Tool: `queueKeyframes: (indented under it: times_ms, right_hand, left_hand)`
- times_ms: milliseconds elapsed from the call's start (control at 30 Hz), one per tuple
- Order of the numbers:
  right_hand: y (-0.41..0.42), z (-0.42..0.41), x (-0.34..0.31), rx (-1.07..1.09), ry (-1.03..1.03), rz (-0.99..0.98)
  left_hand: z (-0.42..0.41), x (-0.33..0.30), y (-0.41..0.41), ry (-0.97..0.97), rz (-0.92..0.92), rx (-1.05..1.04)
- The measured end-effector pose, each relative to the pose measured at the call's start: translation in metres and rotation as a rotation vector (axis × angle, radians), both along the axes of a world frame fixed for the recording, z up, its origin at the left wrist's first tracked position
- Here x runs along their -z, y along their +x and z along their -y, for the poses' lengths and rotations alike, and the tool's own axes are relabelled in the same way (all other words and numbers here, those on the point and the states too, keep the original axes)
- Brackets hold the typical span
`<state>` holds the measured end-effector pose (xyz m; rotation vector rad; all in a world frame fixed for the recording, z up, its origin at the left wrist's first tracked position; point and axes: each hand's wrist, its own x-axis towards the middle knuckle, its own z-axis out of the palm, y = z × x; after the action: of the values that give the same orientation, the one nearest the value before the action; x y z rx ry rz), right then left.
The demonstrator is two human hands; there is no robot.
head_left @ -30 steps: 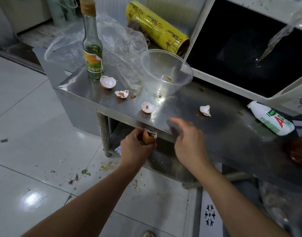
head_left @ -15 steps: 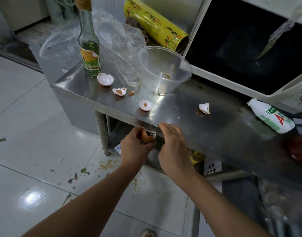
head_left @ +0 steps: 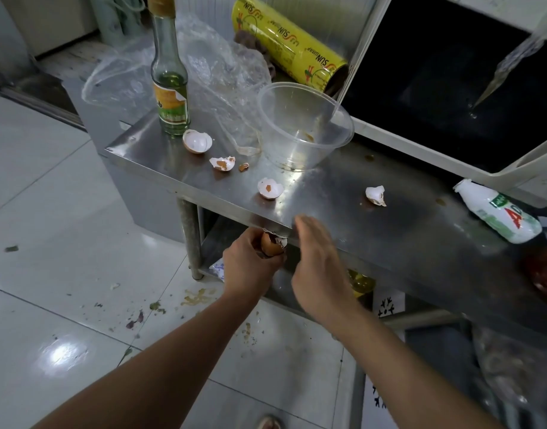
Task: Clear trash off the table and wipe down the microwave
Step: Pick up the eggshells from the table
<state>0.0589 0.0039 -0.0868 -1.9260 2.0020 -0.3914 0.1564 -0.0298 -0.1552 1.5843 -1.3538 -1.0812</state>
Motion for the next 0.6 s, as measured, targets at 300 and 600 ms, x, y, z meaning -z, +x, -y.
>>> queueKeyframes:
  times_ms: [300,600]
  right_hand:
    - [0.013,-0.005,-0.003,-0.047,-0.048,0.088]
    - [0.010,0.018,-0.017,0.037,-0.135,0.143]
  left_hand:
    - [-0.001,0.001,0.008,-0.032,-0.014,-0.022]
    - [-0.004,-0.007,0.021,-0.035,-0.036,-0.023]
